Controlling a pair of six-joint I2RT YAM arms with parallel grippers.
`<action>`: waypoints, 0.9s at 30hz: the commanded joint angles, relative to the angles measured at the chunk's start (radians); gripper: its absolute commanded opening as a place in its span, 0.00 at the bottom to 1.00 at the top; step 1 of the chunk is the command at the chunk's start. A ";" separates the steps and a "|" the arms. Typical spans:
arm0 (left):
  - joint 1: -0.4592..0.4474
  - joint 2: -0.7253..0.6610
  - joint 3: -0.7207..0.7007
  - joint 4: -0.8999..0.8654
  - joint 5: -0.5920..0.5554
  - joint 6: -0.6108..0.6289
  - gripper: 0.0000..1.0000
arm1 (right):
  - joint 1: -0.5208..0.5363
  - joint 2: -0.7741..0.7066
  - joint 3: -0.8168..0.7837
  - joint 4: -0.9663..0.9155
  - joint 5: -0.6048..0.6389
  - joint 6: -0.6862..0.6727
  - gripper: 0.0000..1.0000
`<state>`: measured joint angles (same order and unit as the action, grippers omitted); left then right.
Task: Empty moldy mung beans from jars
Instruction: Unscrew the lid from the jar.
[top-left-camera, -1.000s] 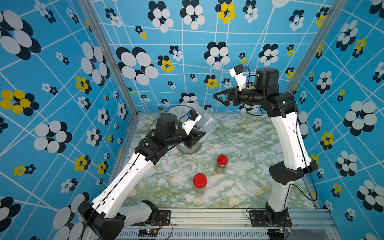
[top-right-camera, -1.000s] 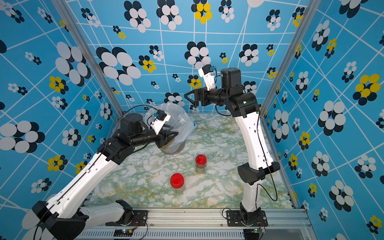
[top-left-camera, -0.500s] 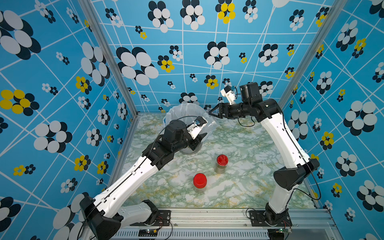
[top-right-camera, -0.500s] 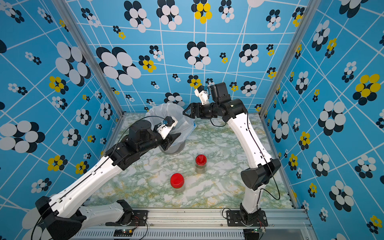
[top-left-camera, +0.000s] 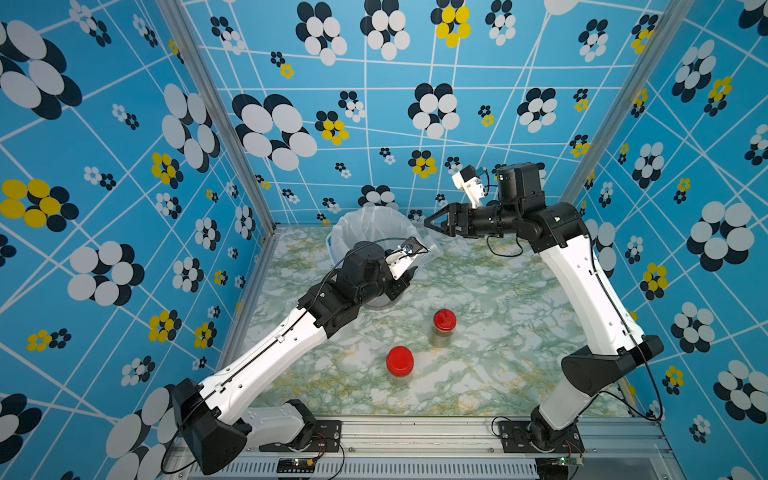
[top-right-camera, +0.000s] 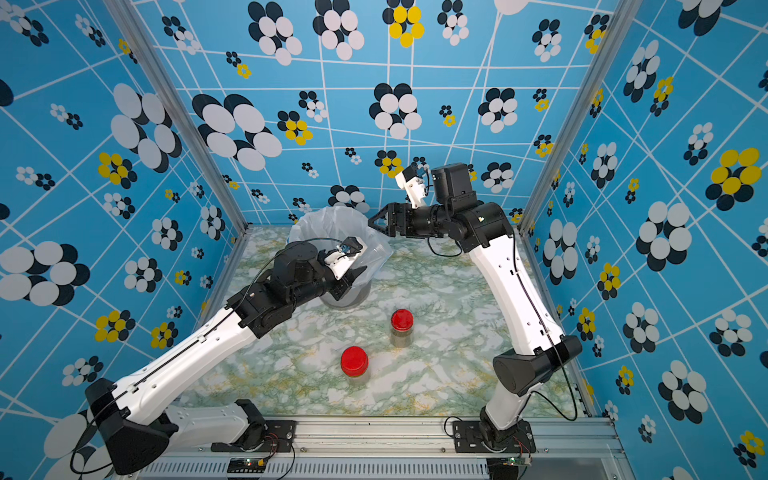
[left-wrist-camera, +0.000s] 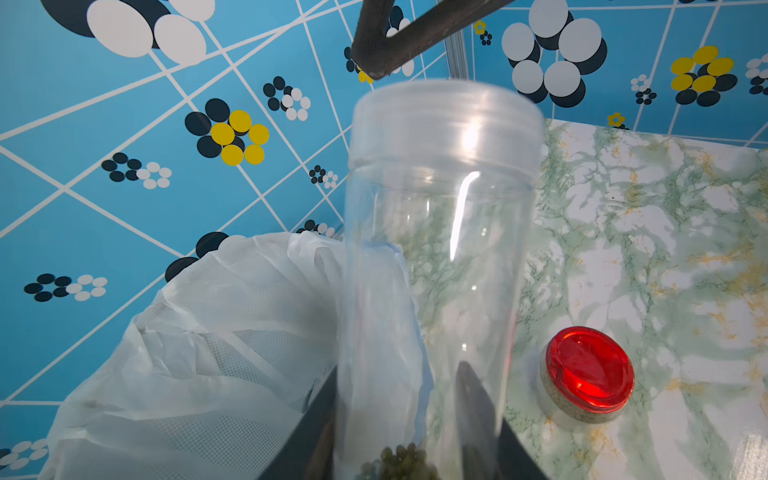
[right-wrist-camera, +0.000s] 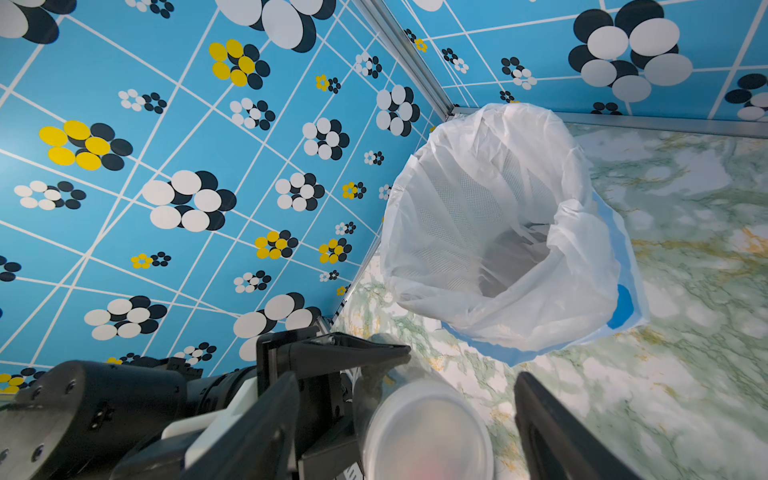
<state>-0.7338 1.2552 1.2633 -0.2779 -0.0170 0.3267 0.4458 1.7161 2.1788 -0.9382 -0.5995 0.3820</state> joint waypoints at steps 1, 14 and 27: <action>-0.006 -0.014 0.034 0.053 -0.019 0.009 0.15 | -0.010 -0.019 0.006 -0.080 0.002 -0.018 0.81; -0.006 -0.016 0.051 0.052 -0.024 0.000 0.15 | -0.010 -0.094 -0.139 -0.071 -0.074 -0.015 0.77; -0.008 -0.011 0.064 0.046 -0.012 -0.003 0.14 | -0.009 -0.092 -0.159 -0.028 -0.136 0.020 0.72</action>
<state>-0.7338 1.2552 1.2797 -0.2653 -0.0311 0.3260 0.4400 1.6318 2.0144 -0.9909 -0.7052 0.3847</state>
